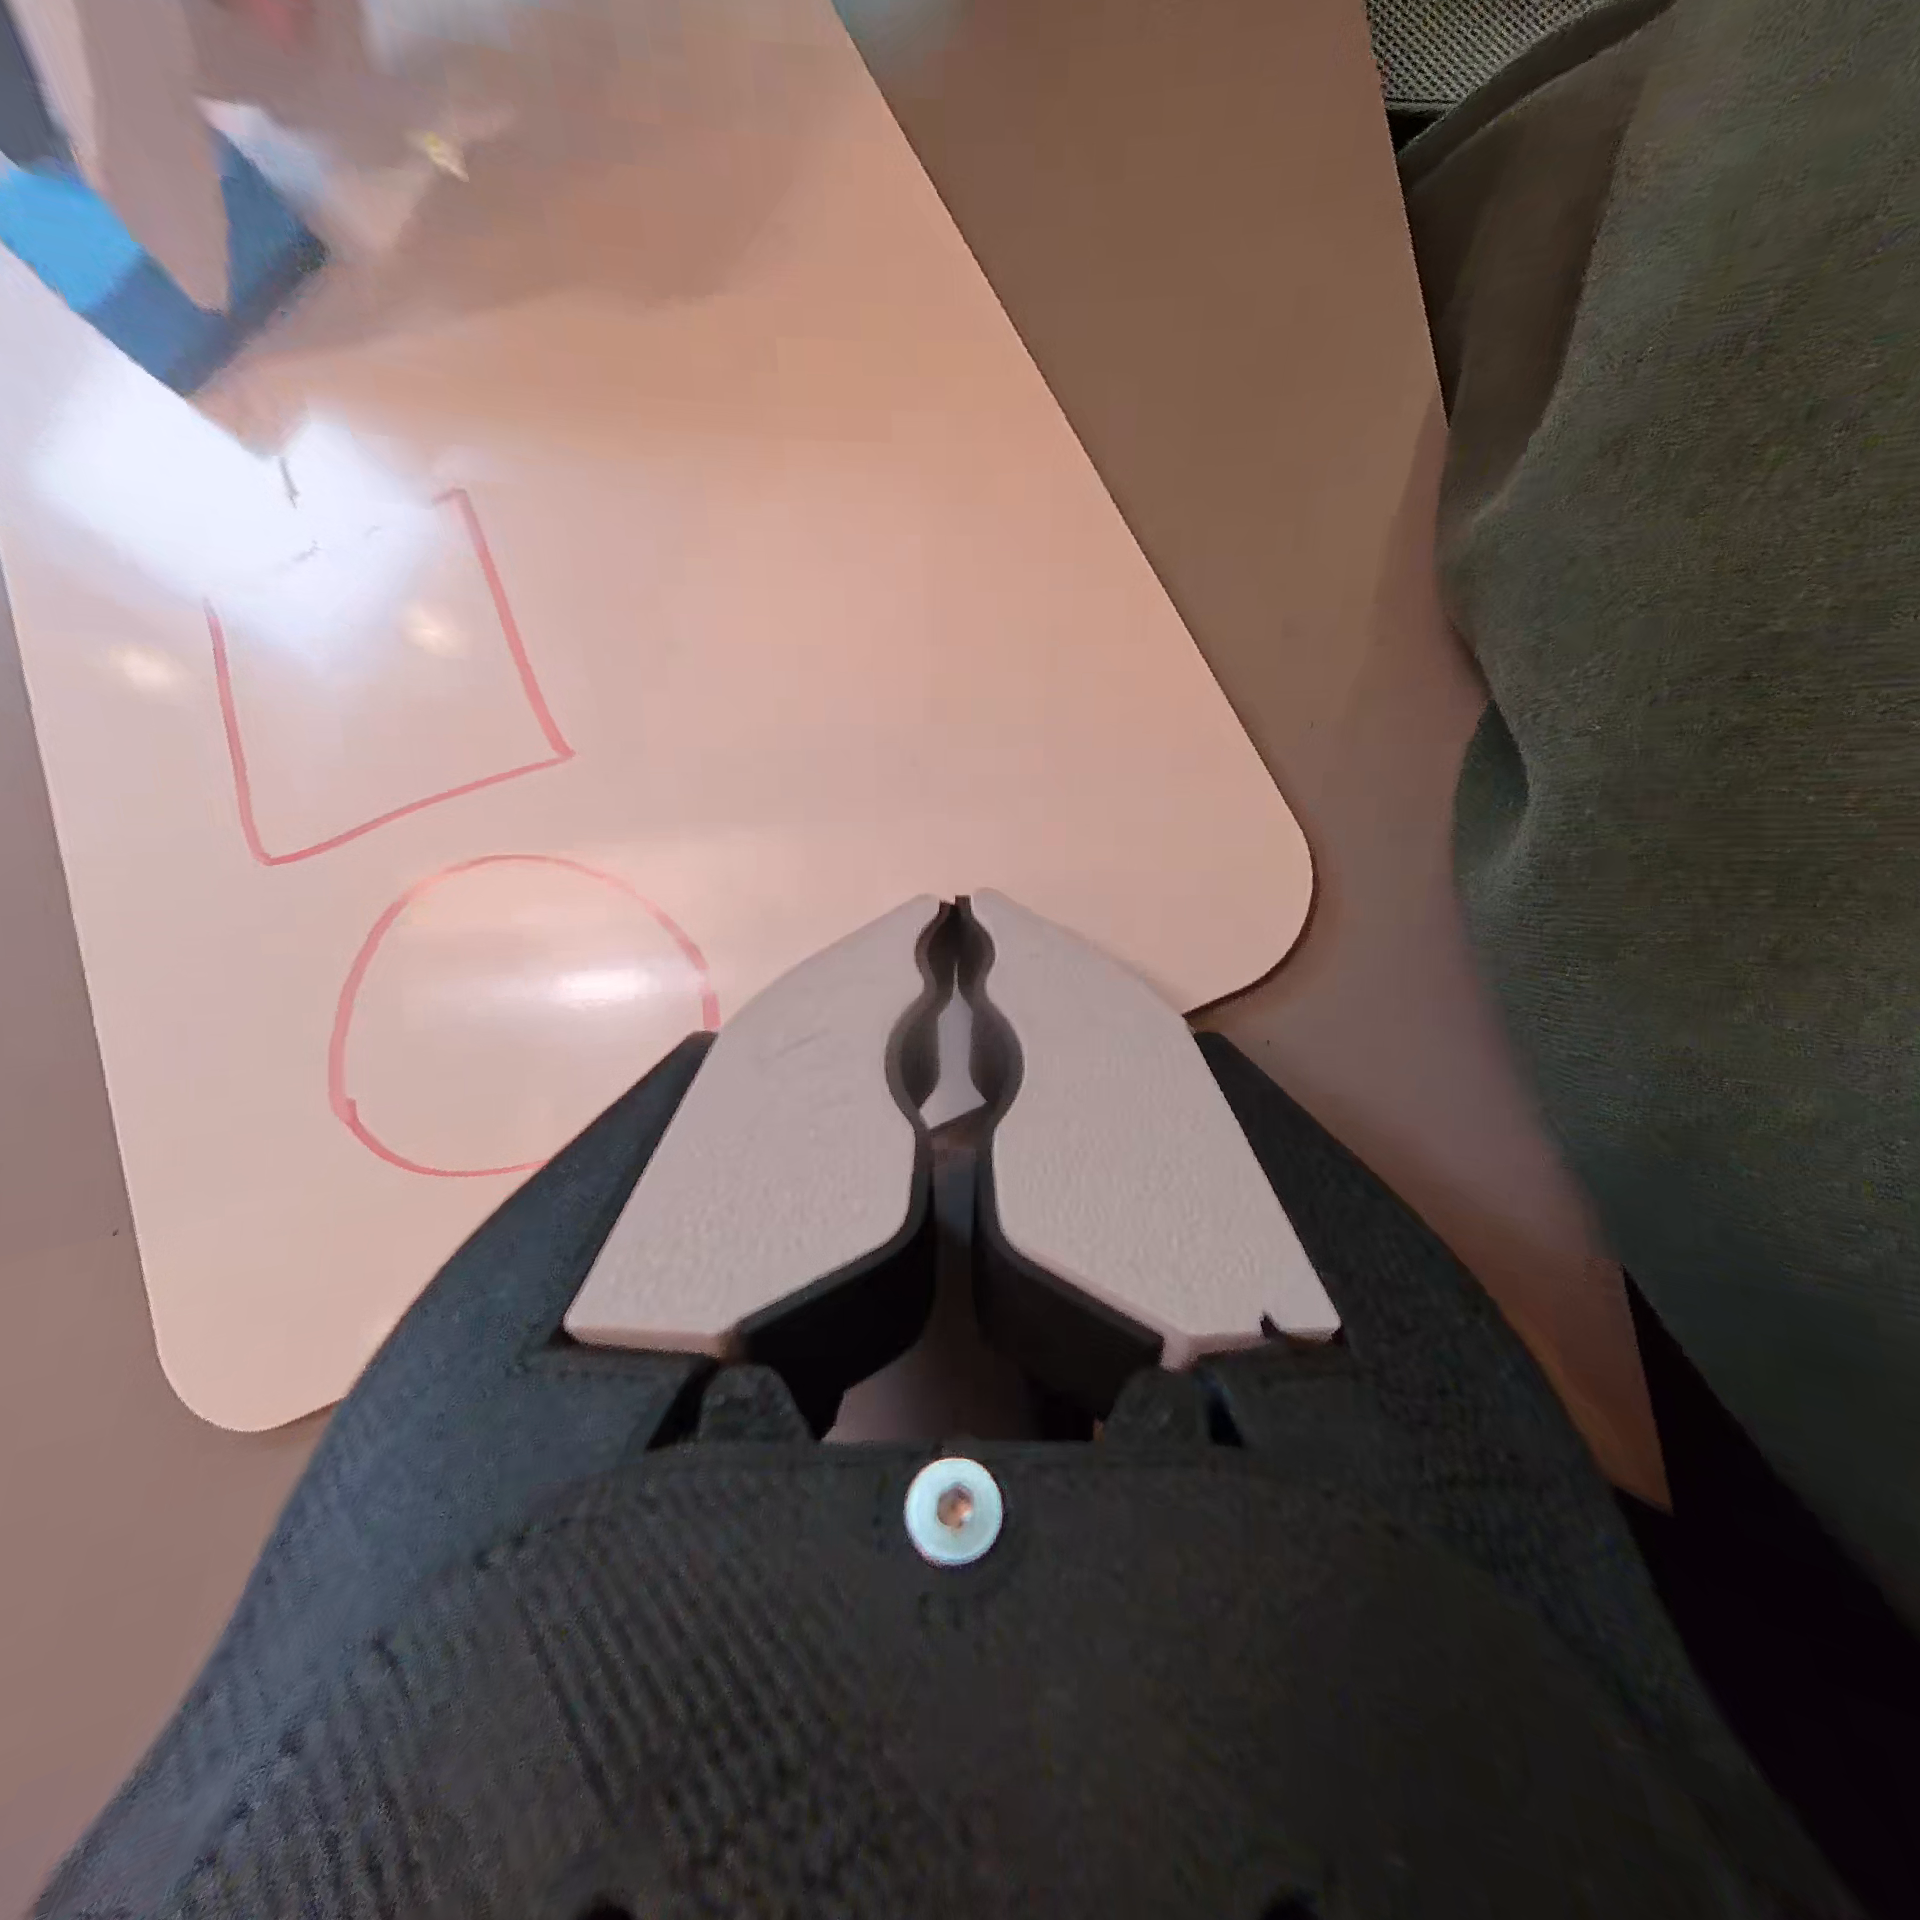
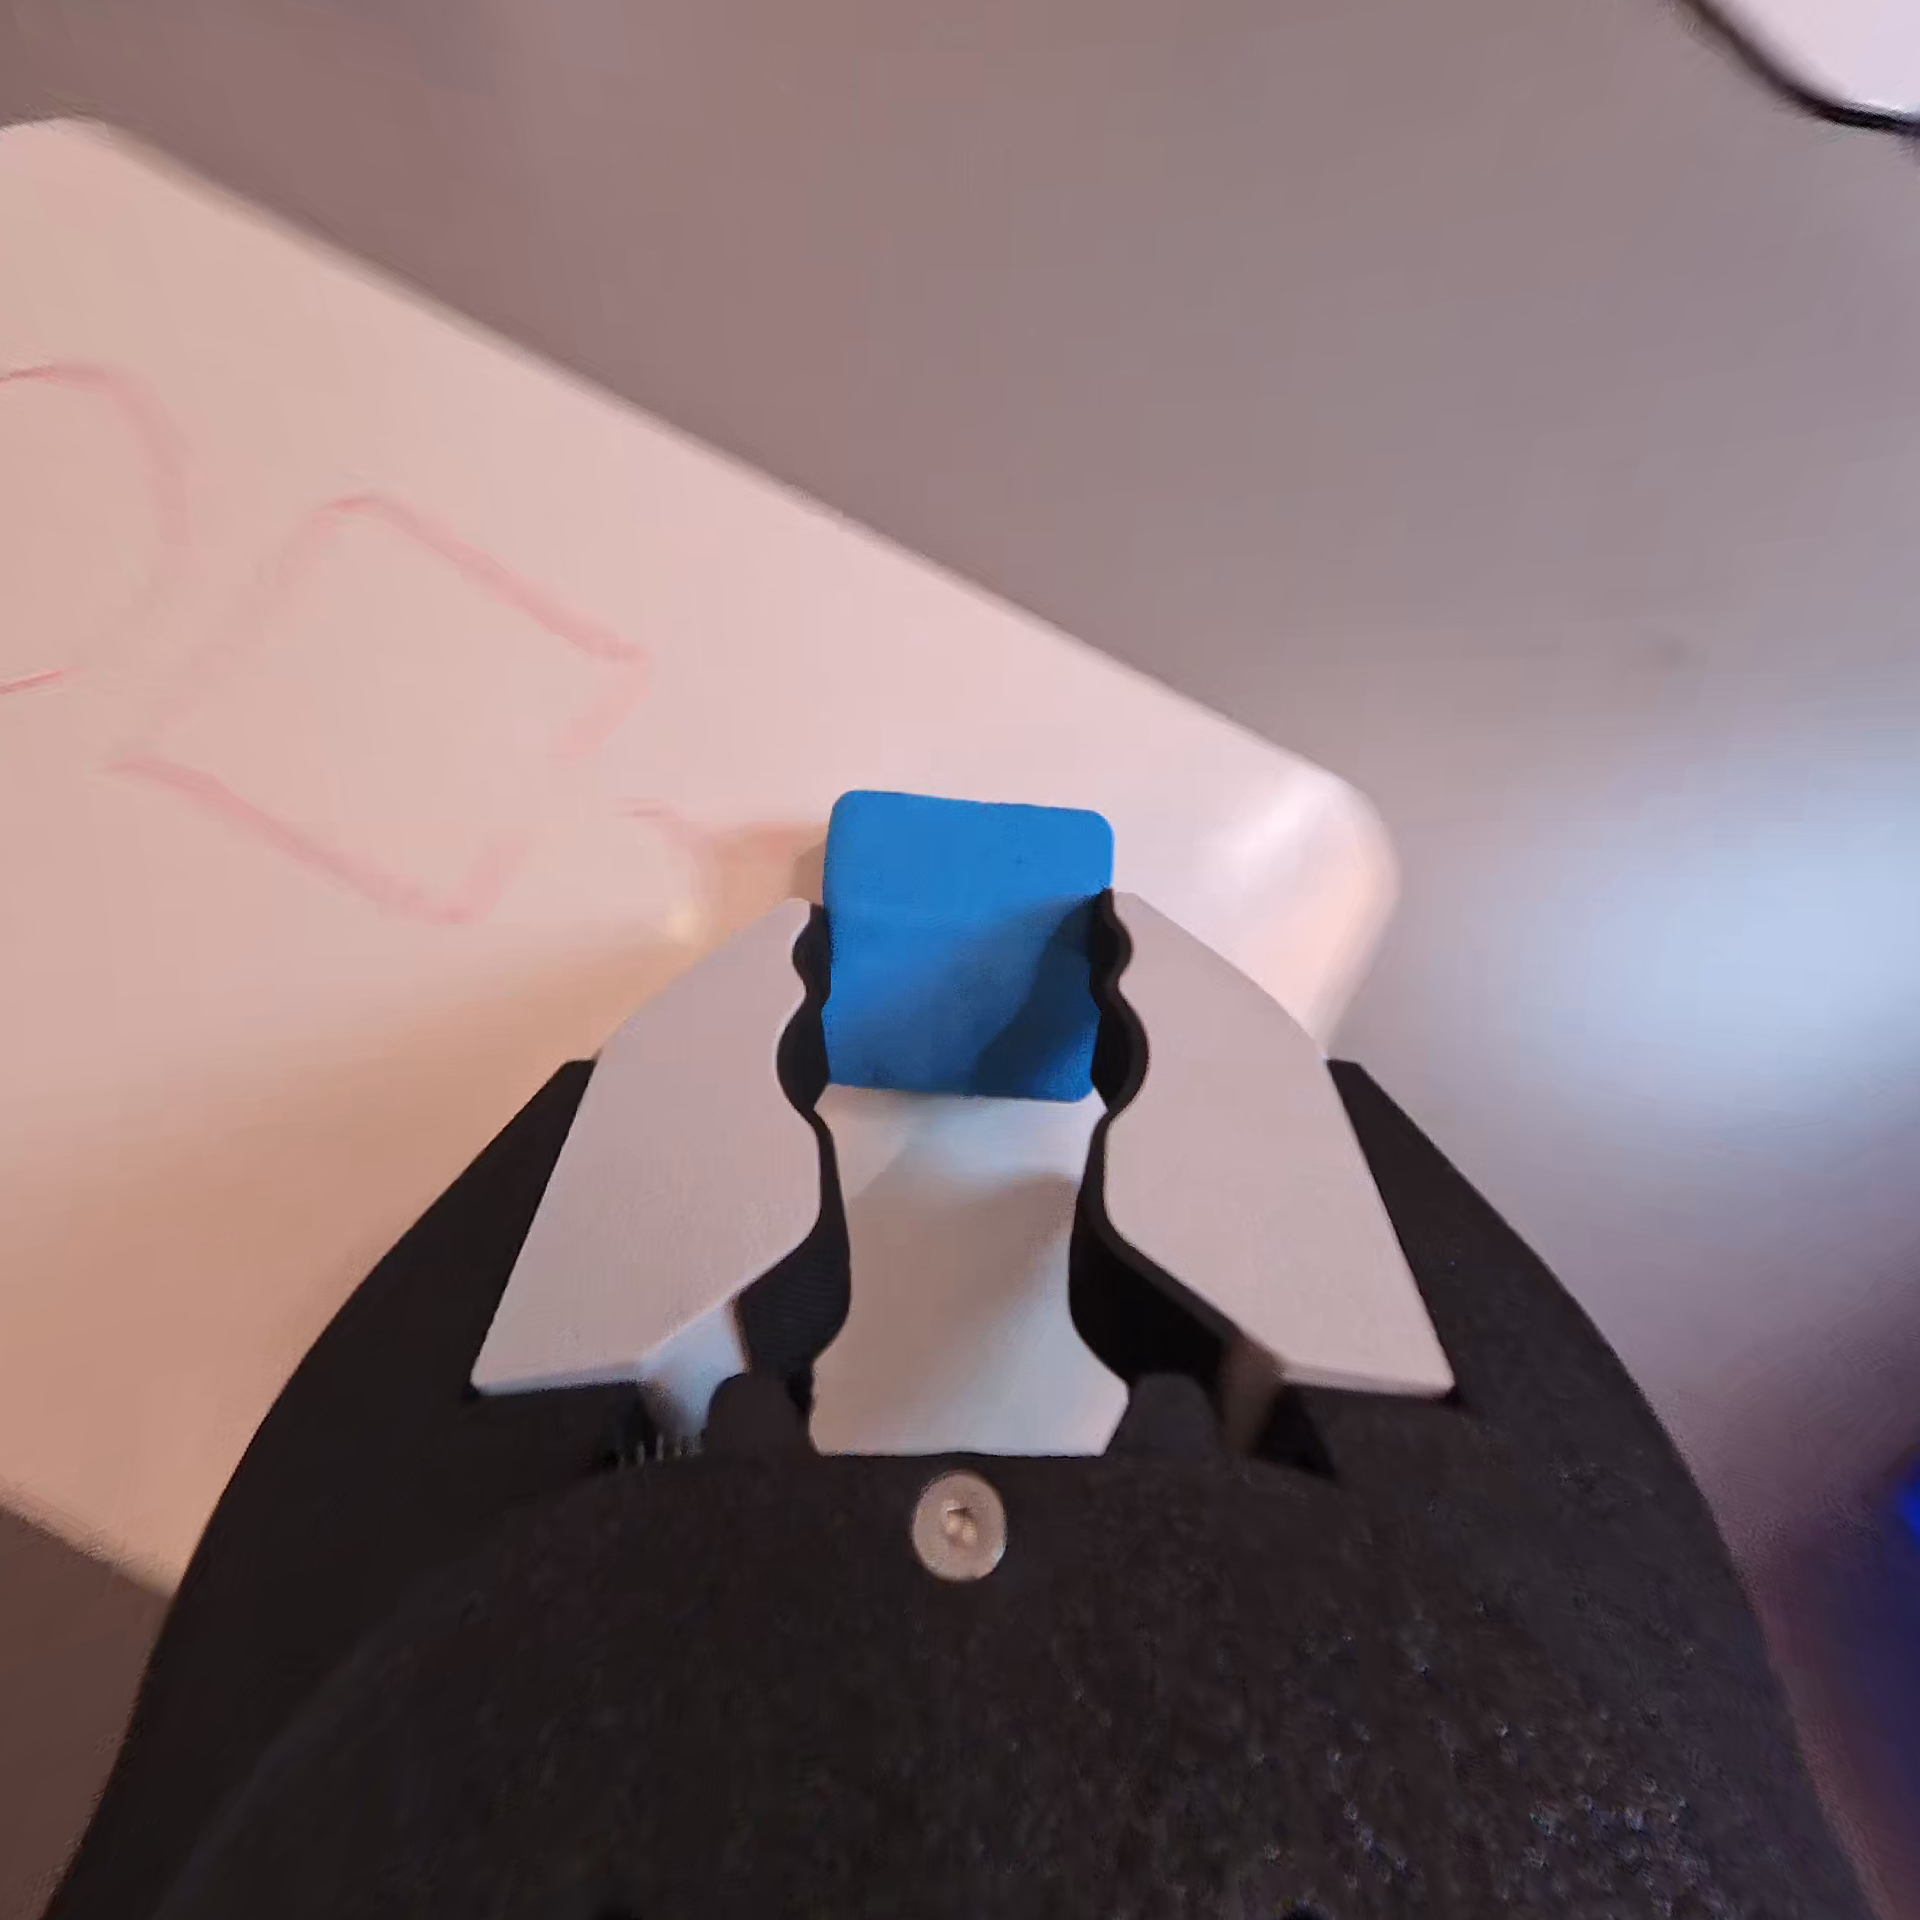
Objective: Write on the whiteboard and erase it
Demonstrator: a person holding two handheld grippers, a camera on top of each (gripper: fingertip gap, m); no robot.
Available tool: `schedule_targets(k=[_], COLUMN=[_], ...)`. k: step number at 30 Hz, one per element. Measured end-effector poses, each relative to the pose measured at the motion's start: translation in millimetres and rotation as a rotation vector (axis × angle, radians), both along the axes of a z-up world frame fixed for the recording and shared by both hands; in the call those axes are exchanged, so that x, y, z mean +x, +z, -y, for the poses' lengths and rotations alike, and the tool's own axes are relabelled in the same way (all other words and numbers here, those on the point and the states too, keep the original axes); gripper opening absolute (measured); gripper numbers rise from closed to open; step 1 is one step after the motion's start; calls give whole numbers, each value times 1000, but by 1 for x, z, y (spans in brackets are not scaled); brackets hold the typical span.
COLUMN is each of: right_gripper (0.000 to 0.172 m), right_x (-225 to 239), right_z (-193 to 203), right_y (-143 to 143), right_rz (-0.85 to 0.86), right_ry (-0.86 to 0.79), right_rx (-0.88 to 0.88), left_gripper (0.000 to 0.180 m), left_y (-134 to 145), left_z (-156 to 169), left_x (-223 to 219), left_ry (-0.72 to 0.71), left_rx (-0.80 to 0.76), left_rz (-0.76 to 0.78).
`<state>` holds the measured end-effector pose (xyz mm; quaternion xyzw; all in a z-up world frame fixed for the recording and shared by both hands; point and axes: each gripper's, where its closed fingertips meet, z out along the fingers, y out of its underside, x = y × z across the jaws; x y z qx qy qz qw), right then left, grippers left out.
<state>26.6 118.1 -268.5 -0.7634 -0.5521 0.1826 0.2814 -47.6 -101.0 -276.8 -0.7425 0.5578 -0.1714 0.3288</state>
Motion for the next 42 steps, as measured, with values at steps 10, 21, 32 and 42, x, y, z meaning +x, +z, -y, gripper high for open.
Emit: schedule_targets(k=[10, 21, 32, 42], right_gripper=[49, 49, 49, 49], right_x=[-2, 16, -80, -106], right_z=[-18, -40, 59, 109], right_y=[-3, -4, -4, -4], right_rz=[6, 26, 9, 30], right_ry=[-57, -139, 213, 384], right_rx=[16, -4, 21, 7], left_gripper=[0, 0, 1, 1], left_y=[-1, -1, -1, -1], left_z=[-2, 2, 4, 3], left_x=[-2, 0, 3, 3], left_ry=[12, 4, -4, -6], left_rx=[33, 36, 22, 29], left_rz=[-20, -19, -6, -2])
